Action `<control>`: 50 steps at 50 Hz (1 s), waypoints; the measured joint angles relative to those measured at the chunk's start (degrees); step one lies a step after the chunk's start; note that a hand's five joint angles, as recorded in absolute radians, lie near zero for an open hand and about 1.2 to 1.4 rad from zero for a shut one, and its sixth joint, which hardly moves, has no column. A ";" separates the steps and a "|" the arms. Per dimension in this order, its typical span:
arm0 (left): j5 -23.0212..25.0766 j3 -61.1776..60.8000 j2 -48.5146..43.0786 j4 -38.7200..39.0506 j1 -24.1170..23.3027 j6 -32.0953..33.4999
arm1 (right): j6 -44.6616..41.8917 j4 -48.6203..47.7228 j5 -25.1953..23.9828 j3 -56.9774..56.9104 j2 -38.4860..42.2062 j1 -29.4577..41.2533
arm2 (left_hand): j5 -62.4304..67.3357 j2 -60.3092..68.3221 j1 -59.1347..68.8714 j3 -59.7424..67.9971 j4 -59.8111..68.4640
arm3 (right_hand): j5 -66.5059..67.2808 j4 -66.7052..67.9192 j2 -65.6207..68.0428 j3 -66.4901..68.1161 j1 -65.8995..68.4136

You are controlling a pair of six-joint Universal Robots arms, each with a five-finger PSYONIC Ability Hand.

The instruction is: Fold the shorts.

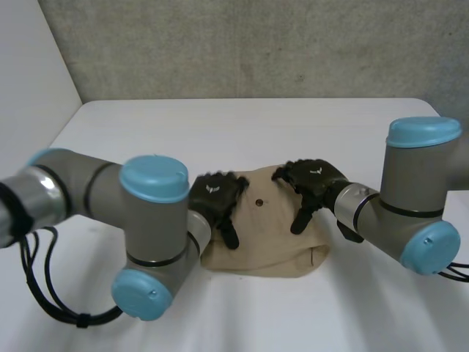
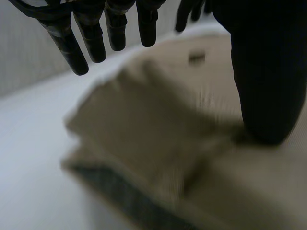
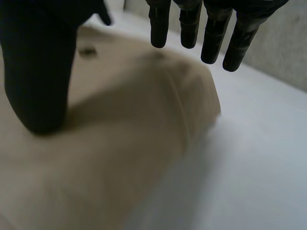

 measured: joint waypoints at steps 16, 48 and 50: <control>-6.03 -2.31 0.76 -4.21 0.18 -0.54 | -5.49 1.71 5.70 -2.48 2.16 0.27 | 0.00 -1.26 -1.37 -0.01 0.00 | -0.57 0.00 -0.22 0.00 0.00; 3.25 0.95 35.54 -18.73 18.21 -0.49 | 1.86 0.30 22.99 -1.90 -25.22 -2.65 | -0.07 -1.26 -1.37 -0.01 0.00 | -0.74 0.03 -0.22 0.00 0.00; 3.20 0.84 35.46 -18.63 18.17 -0.51 | 1.86 0.32 22.74 -1.74 -25.49 -2.57 | -0.07 -1.26 -1.37 -0.01 0.00 | -0.74 0.03 -0.22 0.00 0.00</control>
